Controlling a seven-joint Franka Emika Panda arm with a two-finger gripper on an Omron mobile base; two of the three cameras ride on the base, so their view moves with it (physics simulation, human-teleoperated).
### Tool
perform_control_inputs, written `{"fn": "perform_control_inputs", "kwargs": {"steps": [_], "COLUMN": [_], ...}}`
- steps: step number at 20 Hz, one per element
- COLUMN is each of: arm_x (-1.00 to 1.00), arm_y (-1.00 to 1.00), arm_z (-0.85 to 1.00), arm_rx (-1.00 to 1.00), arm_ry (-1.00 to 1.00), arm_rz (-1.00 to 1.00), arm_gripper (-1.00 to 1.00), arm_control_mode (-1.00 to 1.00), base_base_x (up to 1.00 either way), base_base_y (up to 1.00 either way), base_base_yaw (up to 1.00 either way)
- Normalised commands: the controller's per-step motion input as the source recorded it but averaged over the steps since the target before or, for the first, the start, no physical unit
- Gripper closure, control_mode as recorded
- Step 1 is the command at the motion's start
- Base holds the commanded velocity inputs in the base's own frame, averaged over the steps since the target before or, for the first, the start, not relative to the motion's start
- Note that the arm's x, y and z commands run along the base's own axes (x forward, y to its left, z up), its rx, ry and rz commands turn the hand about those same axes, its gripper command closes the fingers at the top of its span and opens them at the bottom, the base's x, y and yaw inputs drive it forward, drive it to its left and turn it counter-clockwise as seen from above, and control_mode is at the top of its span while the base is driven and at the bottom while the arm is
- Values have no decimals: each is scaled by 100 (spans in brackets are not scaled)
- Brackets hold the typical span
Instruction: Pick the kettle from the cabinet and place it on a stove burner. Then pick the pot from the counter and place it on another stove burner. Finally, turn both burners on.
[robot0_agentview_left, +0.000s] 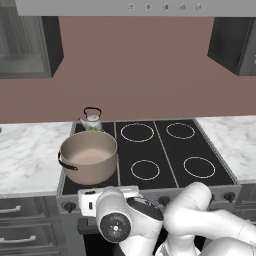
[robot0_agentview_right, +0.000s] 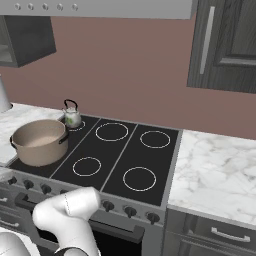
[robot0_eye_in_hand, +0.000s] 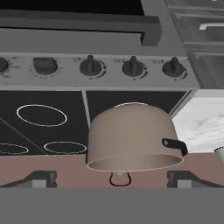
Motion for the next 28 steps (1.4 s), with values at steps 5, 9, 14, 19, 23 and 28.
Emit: {"fn": "perform_control_inputs", "kwargs": {"steps": [5,9,14,19,23,28], "arm_x": [0,0,-2,-2,0,4], "arm_y": [5,4,0,0,0,0], "arm_z": [-32,-29,-26,-26,-9,-29], "arm_rx": [-1,0,0,0,0,0], "arm_ry": [-12,-12,-13,-11,-1,0], "arm_rz": [0,0,0,0,0,0], "arm_gripper": [-100,-100,-100,-100,-100,-100], "arm_control_mode": [-100,-100,-100,-100,-100,-100], "base_base_x": [0,0,0,0,0,0], "base_base_y": [0,0,0,0,0,0], "base_base_yaw": [0,0,0,0,0,0]}}
